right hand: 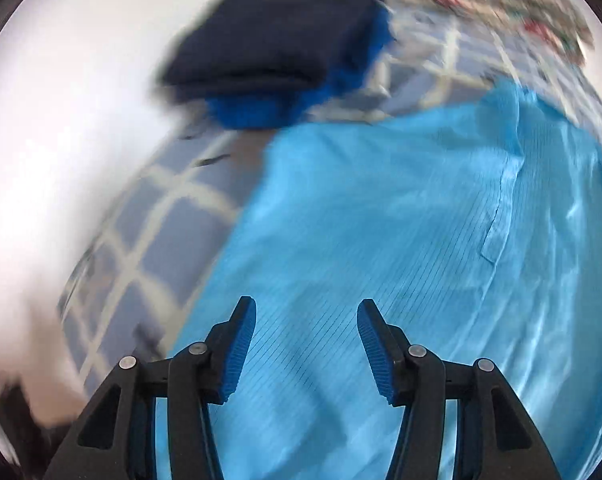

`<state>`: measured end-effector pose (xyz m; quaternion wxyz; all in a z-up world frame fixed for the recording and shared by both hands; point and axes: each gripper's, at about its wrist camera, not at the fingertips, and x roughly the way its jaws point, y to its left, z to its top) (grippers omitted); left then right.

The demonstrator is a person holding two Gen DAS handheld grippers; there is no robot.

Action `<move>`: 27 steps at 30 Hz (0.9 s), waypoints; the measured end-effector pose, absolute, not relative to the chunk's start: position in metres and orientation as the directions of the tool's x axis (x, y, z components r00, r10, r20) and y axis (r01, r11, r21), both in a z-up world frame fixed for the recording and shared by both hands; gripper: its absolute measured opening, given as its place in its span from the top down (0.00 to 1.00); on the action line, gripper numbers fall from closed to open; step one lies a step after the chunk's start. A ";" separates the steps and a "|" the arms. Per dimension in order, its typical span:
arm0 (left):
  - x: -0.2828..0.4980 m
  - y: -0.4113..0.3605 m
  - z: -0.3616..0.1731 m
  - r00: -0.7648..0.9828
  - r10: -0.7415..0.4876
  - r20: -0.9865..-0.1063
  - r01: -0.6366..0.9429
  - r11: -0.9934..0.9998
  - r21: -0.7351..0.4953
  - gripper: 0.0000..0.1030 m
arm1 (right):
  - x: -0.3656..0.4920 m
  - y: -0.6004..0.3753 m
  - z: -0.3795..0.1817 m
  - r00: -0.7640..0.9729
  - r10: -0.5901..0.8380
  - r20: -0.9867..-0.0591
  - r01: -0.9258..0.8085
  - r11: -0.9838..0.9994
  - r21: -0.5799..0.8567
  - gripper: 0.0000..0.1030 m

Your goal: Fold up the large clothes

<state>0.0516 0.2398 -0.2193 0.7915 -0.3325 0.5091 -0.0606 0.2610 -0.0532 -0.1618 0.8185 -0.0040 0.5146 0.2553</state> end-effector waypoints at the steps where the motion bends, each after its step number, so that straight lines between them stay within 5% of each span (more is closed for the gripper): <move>1: 0.050 0.243 -0.220 0.477 -0.442 -0.760 -0.250 0.760 -0.600 0.61 | 0.239 -0.055 -0.151 0.375 0.443 -0.814 -0.452 0.854 0.257 0.46; 4: 0.048 0.248 -0.221 0.474 -0.460 -0.751 -0.276 0.732 -0.623 0.61 | 0.177 -0.055 -0.136 0.391 0.517 -0.762 -0.515 0.809 0.284 0.43; 11: 0.058 0.232 -0.233 0.444 -0.499 -0.744 -0.265 0.721 -0.641 0.61 | 0.096 -0.039 -0.173 0.233 0.511 -0.828 -0.530 0.780 0.332 0.42; 15: 0.067 0.220 -0.247 0.419 -0.511 -0.750 -0.278 0.715 -0.642 0.61 | 0.079 -0.030 -0.216 0.152 0.416 -0.896 -0.521 0.805 0.286 0.64; 23: 0.081 0.188 -0.251 0.436 -0.454 -0.777 -0.221 0.783 -0.581 0.61 | 0.069 -0.044 -0.249 0.134 0.353 -0.926 -0.467 0.847 0.256 0.65; 25: 0.082 0.185 -0.252 0.431 -0.452 -0.781 -0.212 0.791 -0.575 0.75 | 0.069 -0.047 -0.249 0.123 0.364 -0.923 -0.459 0.846 0.273 0.65; 26: 0.083 0.183 -0.255 0.419 -0.473 -0.775 -0.209 0.780 -0.590 0.92 | 0.069 -0.047 -0.249 0.122 0.364 -0.923 -0.461 0.845 0.272 0.65; 27: 0.083 0.182 -0.256 0.418 -0.480 -0.771 -0.205 0.777 -0.595 0.94 | 0.069 -0.046 -0.249 0.121 0.361 -0.925 -0.463 0.844 0.269 0.65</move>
